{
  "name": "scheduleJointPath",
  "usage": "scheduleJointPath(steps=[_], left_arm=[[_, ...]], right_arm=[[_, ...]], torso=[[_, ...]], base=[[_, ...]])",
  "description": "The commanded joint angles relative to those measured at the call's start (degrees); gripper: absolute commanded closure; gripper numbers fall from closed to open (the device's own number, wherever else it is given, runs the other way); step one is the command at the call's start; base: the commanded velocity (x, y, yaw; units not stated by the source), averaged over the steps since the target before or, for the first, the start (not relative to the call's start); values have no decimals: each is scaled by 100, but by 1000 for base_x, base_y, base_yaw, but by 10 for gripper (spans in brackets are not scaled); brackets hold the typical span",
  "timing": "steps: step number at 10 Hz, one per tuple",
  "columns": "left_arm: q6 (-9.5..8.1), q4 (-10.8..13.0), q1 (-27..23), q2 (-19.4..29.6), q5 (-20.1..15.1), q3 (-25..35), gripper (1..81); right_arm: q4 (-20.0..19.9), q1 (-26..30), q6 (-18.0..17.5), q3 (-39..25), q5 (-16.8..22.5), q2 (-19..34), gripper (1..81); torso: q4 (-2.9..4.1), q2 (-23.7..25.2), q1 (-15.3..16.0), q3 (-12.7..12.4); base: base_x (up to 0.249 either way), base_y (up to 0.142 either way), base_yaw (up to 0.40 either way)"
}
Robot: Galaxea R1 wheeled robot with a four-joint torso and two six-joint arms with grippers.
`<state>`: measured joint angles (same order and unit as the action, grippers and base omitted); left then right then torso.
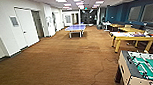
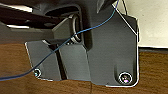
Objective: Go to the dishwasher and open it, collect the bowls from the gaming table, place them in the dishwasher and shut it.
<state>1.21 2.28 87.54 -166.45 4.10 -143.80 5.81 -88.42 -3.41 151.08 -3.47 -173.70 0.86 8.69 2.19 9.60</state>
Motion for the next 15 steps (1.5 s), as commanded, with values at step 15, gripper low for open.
scheduleJointPath(steps=[15], left_arm=[[-33, -87, -224, -55, -304, 36, 10]], right_arm=[[60, 259, 34, 8, 295, -70, 10]], torso=[[0, 0, -2, 0]], base=[[148, 0, 0]])
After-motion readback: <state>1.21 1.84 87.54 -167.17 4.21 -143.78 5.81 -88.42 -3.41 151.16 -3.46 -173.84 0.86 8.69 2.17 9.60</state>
